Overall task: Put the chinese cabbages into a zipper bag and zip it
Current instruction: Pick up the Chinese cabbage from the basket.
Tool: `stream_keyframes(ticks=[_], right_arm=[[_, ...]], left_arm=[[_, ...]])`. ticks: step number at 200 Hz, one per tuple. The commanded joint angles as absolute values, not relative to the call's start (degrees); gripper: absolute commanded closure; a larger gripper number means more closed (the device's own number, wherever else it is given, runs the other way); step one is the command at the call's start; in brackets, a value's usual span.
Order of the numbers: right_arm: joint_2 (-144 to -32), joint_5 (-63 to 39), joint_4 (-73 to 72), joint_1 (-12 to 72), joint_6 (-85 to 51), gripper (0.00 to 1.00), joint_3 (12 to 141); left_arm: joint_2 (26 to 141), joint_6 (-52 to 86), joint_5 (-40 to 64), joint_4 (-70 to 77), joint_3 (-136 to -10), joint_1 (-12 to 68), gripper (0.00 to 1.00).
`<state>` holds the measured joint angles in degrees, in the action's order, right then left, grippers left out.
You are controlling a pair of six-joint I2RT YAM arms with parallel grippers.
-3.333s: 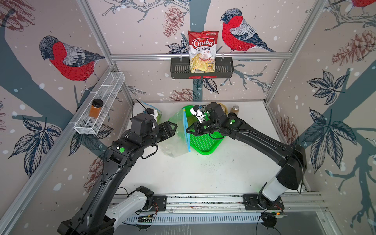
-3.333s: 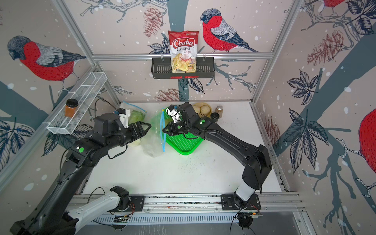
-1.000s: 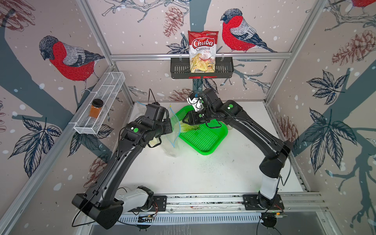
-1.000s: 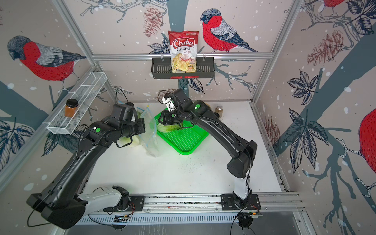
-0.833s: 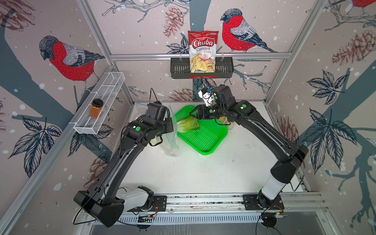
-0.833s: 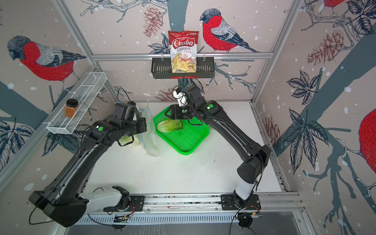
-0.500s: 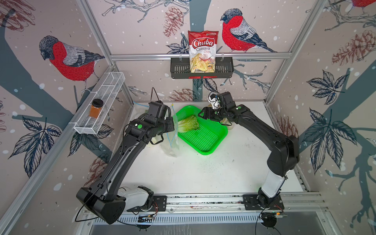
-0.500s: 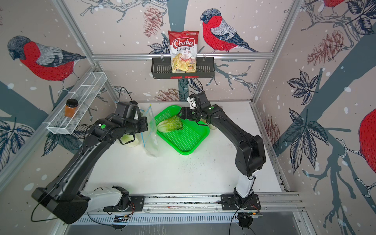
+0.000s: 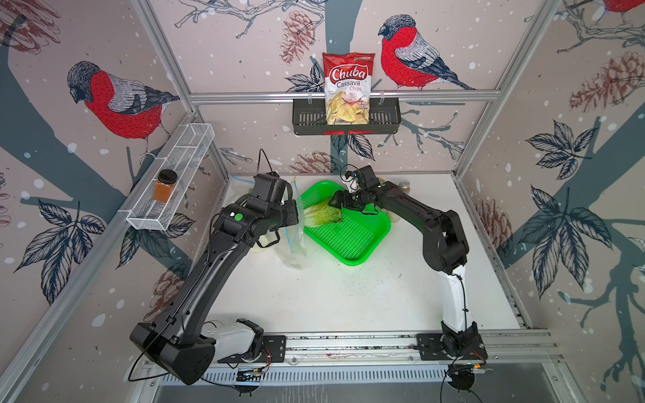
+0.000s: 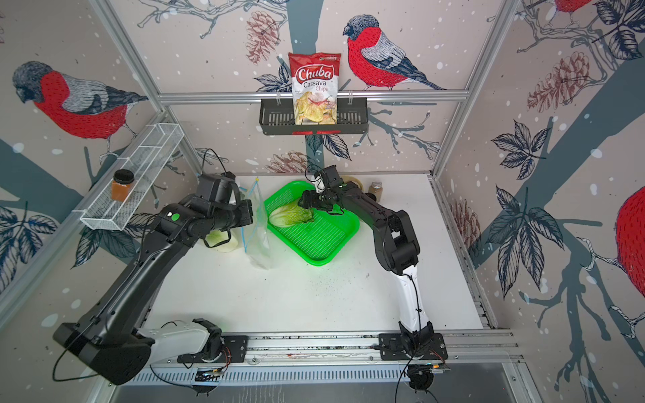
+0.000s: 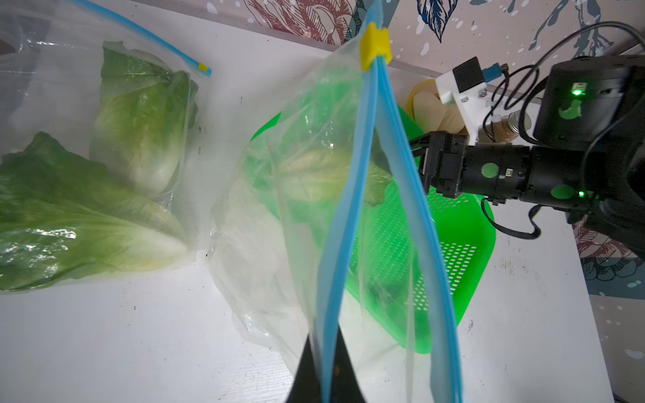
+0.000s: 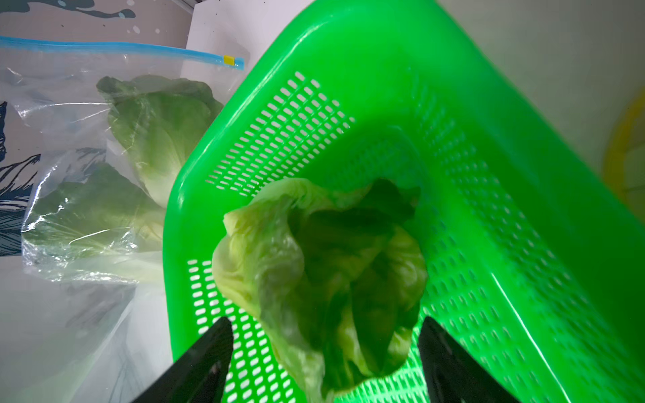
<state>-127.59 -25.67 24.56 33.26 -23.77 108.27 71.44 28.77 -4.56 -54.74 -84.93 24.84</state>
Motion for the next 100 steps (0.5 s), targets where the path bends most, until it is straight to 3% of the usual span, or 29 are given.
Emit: stream_keyframes(ticks=[1, 33, 65, 82, 100], right_arm=[[-130.35, -28.65, 26.03, 34.38, -21.12, 0.16, 111.65], [-131.27, -31.54, 24.17, 36.64, -20.89, 0.22, 111.46], [-130.02, -33.7, 22.36, 36.43, -22.07, 0.39, 110.29], [-128.09, -35.21, 19.15, 36.04, -23.82, 0.55, 107.3], [-125.55, -35.1, 16.45, 35.86, -24.64, 0.77, 104.88]], left_arm=[[71.19, 29.35, -5.18, -55.45, -84.89, 24.7, 1.0], [70.33, 29.19, -5.67, -55.12, -83.81, 24.62, 1.0], [70.01, 28.59, -6.23, -55.59, -83.96, 24.44, 1.0], [69.81, 28.16, -6.24, -55.85, -83.96, 24.35, 1.0], [69.89, 27.91, -7.1, -57.04, -85.19, 24.28, 1.0]])
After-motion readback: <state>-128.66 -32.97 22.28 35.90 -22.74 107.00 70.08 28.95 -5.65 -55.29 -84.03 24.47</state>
